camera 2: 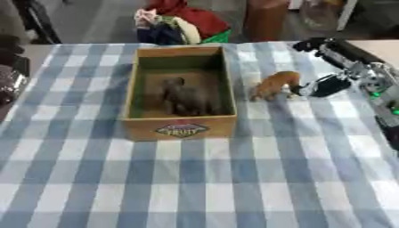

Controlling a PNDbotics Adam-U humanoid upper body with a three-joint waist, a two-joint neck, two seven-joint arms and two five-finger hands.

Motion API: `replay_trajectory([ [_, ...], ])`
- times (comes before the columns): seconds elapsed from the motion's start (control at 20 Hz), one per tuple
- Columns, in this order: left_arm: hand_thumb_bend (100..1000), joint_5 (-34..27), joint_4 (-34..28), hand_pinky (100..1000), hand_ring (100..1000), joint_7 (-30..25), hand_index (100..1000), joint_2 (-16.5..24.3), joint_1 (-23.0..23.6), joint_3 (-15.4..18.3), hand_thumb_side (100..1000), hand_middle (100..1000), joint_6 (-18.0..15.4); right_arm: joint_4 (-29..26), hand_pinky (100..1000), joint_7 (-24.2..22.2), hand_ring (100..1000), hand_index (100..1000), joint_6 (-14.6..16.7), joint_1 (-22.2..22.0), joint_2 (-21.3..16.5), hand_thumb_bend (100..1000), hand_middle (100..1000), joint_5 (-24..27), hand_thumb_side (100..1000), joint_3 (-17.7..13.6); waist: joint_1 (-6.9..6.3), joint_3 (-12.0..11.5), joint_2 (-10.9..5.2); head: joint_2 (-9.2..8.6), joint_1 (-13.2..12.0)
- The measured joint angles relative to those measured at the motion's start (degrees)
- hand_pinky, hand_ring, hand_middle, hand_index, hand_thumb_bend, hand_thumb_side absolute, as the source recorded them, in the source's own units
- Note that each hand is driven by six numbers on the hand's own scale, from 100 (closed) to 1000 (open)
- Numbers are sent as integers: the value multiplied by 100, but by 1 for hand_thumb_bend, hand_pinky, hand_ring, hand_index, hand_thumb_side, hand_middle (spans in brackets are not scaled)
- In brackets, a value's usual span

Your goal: Pick up objects on the table and place them in the box.

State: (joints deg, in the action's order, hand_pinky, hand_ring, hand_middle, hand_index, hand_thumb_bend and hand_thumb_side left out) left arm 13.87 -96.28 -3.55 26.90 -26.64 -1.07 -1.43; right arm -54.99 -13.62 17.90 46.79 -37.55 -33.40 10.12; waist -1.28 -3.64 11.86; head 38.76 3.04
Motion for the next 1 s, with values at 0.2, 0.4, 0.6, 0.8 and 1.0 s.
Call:
replay_trajectory([
  [0.2, 208, -2, -23, 702, 650, -19, 800, -24, 0, 0, 382, 629, 5, 218, 814, 39, 860, 900, 35, 64, 119, 448, 803, -159, 137, -51, -3, -24, 15, 0, 18],
  [0.4, 206, -3, -24, 701, 646, -48, 800, -27, 0, 0, 382, 626, -7, 375, 809, 72, 853, 893, 62, 113, 206, 433, 795, -257, 126, -82, -6, -31, 40, 0, 41],
  [0.6, 205, -4, -25, 699, 642, -57, 800, -67, 0, 0, 382, 623, -5, 459, 805, 121, 847, 887, 83, 116, 268, 419, 786, -332, 118, -94, -10, -41, 45, 0, 59],
  [0.8, 203, -9, -25, 698, 640, -81, 801, -71, 0, -1, 383, 621, -8, 489, 790, 159, 814, 851, 98, 142, 308, 381, 752, -370, 102, -94, -11, -49, 45, 0, 63],
  [1.0, 201, -9, -25, 697, 639, -97, 801, -71, 0, -1, 383, 620, -8, 523, 781, 161, 799, 824, 93, 147, 312, 288, 725, -425, 100, -93, -7, -64, 46, 0, 63],
])
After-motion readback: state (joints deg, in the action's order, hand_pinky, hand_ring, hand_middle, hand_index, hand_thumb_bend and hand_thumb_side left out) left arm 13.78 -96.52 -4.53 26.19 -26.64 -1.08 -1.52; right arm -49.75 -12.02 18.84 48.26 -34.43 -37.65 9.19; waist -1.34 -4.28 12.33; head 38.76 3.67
